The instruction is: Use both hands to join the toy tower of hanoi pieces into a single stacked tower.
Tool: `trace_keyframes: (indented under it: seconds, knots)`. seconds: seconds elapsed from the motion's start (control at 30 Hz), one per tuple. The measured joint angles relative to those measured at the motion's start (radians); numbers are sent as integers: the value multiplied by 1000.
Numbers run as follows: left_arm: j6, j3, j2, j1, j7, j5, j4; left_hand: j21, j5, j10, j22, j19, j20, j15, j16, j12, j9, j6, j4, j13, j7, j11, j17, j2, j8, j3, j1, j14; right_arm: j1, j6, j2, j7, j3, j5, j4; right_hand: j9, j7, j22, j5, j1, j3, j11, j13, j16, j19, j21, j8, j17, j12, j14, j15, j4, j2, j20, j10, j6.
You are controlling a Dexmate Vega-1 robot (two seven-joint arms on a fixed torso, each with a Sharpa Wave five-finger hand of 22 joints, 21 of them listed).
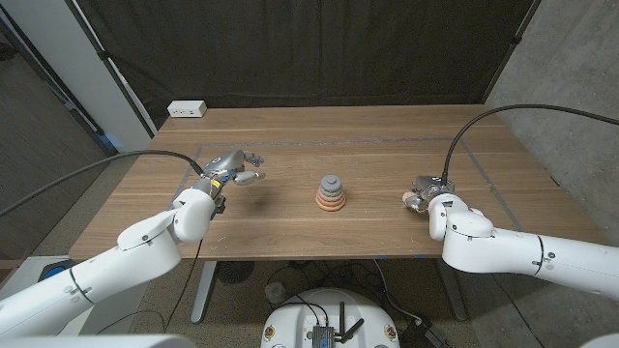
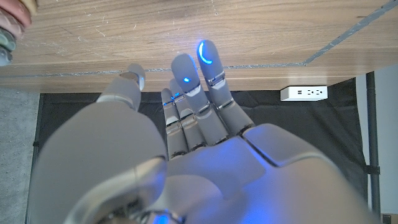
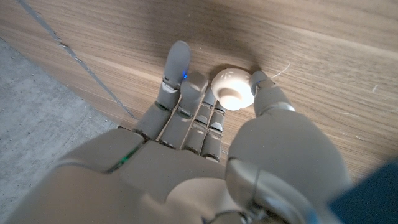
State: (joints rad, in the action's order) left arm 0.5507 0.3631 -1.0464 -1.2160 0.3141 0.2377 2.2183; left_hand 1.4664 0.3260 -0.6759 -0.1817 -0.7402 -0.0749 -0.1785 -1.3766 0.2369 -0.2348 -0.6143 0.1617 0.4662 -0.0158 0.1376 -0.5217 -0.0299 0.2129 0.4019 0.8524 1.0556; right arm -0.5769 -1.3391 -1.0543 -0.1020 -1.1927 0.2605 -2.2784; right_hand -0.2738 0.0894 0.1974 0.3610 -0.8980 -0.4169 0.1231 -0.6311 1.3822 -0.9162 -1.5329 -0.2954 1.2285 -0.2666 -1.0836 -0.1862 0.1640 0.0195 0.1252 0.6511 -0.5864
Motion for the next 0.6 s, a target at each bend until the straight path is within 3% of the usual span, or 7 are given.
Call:
trace_keyframes:
  seconds: [0.23,0.6]
  knots:
    - [5,-4,-5,-7,3,0,7,-2,0,-5,0,-5,-5,0,0,0,-5,-4,0,5,3,2,0,-1,0,5,-1,0,-22,8,5,-12,15,12,3,3,0,10,9,-4,-13,-13,-7,42,-30,-6,-9,1,0,-43,-28,2,4,9,14,-25]
    - [10,-6,-8,-11,4,0,13,-2,0,-14,-2,-5,-5,0,0,0,-5,-9,4,2,-2,3,0,-1,0,9,-1,0,-37,11,6,-22,29,38,-8,6,-2,9,15,-3,-18,-10,-11,57,-39,-6,-13,1,1,-60,-32,7,5,11,21,-34]
